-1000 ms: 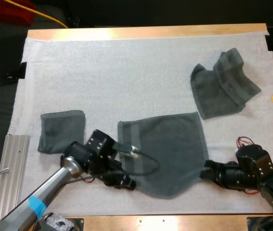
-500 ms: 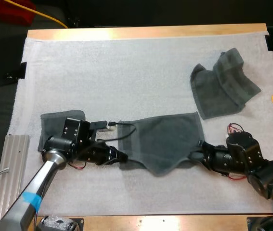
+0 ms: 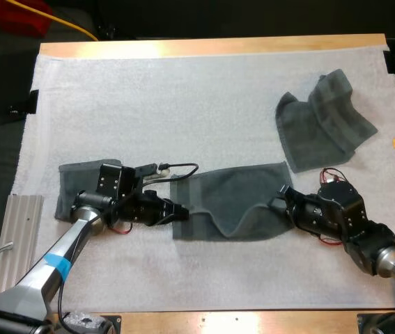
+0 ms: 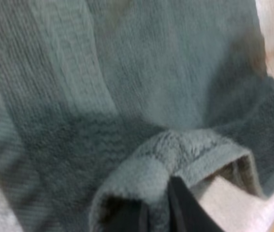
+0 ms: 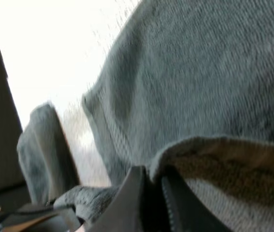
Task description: Pick towel from pile, fold and stack
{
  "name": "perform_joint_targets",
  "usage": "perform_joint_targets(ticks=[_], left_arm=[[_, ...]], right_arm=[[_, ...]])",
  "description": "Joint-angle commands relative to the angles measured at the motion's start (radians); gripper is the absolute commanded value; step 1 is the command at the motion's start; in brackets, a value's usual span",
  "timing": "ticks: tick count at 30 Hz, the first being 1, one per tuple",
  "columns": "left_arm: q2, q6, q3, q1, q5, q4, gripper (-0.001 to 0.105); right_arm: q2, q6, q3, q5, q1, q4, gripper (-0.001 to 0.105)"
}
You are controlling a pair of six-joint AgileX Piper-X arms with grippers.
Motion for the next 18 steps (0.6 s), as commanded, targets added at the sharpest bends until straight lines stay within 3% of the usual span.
perform_joint_targets(ticks=[1,10,18], left_arm=[[0.003,-0.012,-0.002,0.002,-0.025,-0.030,0.000],[0.026,-0.012,-0.002,0.002,-0.153,-0.134,0.000],[0.027,-0.024,-0.002,0.002,-0.239,-0.196,0.000]], right_arm=[[0.007,0.007,-0.010,0.033,-0.001,-0.035,0.001],[0.100,0.030,-0.010,0.060,-0.084,-0.166,0.001],[0.186,0.050,-0.010,0.013,-0.130,-0.259,0.001]])
